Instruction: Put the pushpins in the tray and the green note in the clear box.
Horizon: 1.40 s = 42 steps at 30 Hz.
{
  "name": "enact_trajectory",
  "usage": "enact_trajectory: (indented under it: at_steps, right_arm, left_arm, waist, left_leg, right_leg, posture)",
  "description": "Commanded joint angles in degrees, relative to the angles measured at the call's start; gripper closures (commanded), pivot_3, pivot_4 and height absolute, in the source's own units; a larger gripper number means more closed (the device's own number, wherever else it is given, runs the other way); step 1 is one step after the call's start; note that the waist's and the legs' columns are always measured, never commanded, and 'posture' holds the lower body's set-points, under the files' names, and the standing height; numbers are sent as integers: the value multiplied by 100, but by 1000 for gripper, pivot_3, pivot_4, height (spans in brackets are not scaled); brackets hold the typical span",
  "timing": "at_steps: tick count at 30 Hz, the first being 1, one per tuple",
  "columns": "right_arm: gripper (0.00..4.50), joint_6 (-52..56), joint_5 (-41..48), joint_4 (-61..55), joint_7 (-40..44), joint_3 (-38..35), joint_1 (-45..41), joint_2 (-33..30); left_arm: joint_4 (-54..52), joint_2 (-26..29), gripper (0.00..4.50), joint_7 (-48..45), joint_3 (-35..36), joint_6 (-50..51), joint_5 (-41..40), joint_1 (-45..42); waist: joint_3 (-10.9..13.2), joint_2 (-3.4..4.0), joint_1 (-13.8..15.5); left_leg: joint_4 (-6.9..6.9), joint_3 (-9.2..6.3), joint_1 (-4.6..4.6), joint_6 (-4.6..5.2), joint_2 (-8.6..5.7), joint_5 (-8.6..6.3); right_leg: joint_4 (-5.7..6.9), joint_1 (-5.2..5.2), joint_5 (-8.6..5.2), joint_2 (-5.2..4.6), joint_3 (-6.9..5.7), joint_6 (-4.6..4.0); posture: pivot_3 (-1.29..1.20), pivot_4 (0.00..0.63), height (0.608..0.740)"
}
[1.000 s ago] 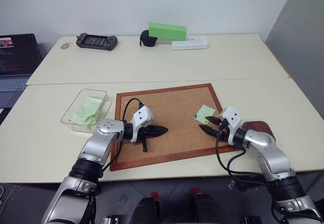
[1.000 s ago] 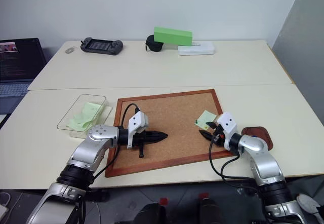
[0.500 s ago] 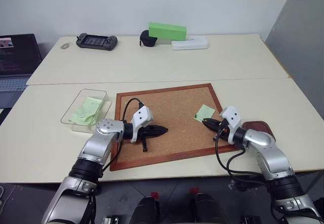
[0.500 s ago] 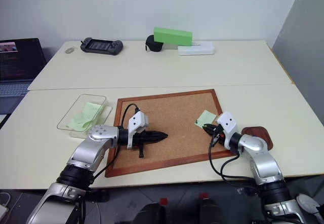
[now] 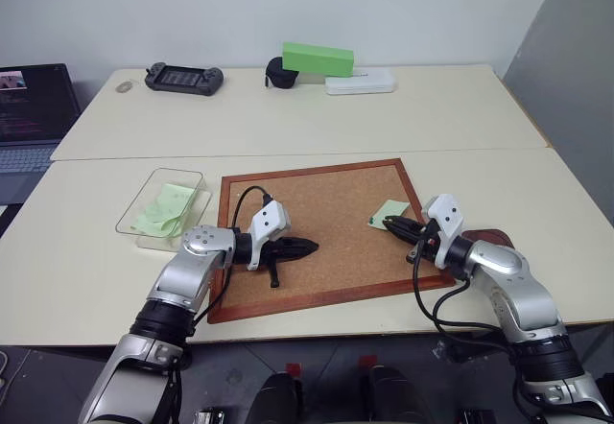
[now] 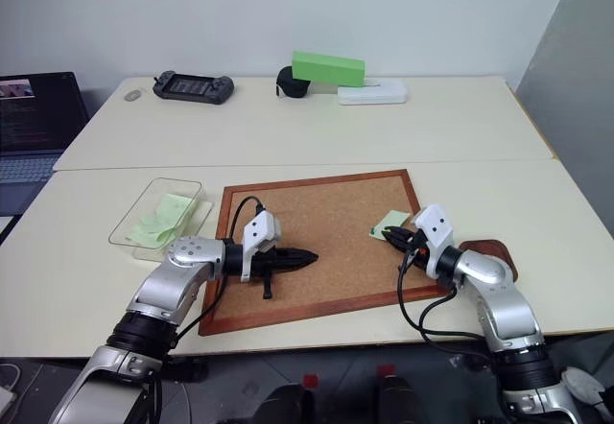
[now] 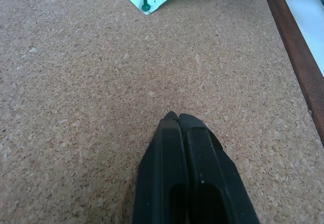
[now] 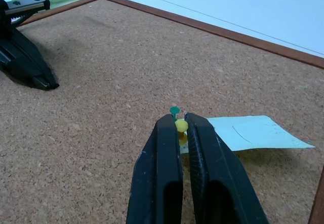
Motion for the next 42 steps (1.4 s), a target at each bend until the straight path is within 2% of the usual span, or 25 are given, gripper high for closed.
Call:
enact_trajectory:
  at_steps: [1,7,13,17,25,35,38,42]
  right_arm:
    - [4492,-55,57,-126,8,-117,-49,-32]
    - [4492,-53,55,-191,-88,-234,-16,-71]
    - [4492,-70,-371,-154,-205,0,8,-280]
    - [4492,-18,-254,-222,-234,-88,-32,-187]
    - [4492,213,99,-1116,-416,-822,541,-450]
    - [4492,1006,124,-1674,-1461,-2361,1596,-567]
    - [4492,951,18,-1593,-1448,-2341,1951,-564]
    - [4492,1219,198,-1572,-1638,-2417,1977,-375]
  left_arm:
    - [44,36,4500,-20,-112,75,83,79]
    - [48,33,4500,-27,-122,76,84,77]
    - [119,5,4500,-32,-136,44,95,29]
    - [137,3,4500,-47,-139,26,93,19]
    - [67,18,4500,-37,-140,38,82,83]
    - [147,44,4500,-122,-155,-18,88,59]
    - [239,25,4500,-168,-193,-66,112,10]
    - [313,-4,4500,-216,-223,-124,138,-46]
  waist:
    - [0,0,1]
    - [0,0,1]
    - [0,0,1]
    - [0,0,1]
    - [0,0,11]
    - [0,0,9]
    - [-1,0,12]
    - [-2,4,-4]
  left_leg:
    - [0,-1,0,0,0,0]
    - [1,0,0,0,0,0]
    - [0,1,0,0,-1,0]
    - [1,0,0,0,0,0]
    - [0,-1,-2,0,-2,0]
    - [-1,1,0,0,1,0]
    - [-2,1,0,0,-1,0]
    - [-2,7,3,0,-1,0]
  right_leg:
    - [0,0,0,0,0,0]
    - [0,0,0,0,0,0]
    - [0,0,0,0,0,0]
    - [0,0,0,0,0,0]
    - [-1,0,0,-2,0,0]
    - [-1,2,0,0,2,0]
    - [-1,3,0,-1,3,0]
    - [-1,4,0,0,7,0]
  posture:
    - [0,150,740]
    - [0,150,740]
    - [0,150,740]
    - [0,150,740]
    - [0,150,740]
    - [0,150,740]
    - [0,150,740]
    - [0,150,740]
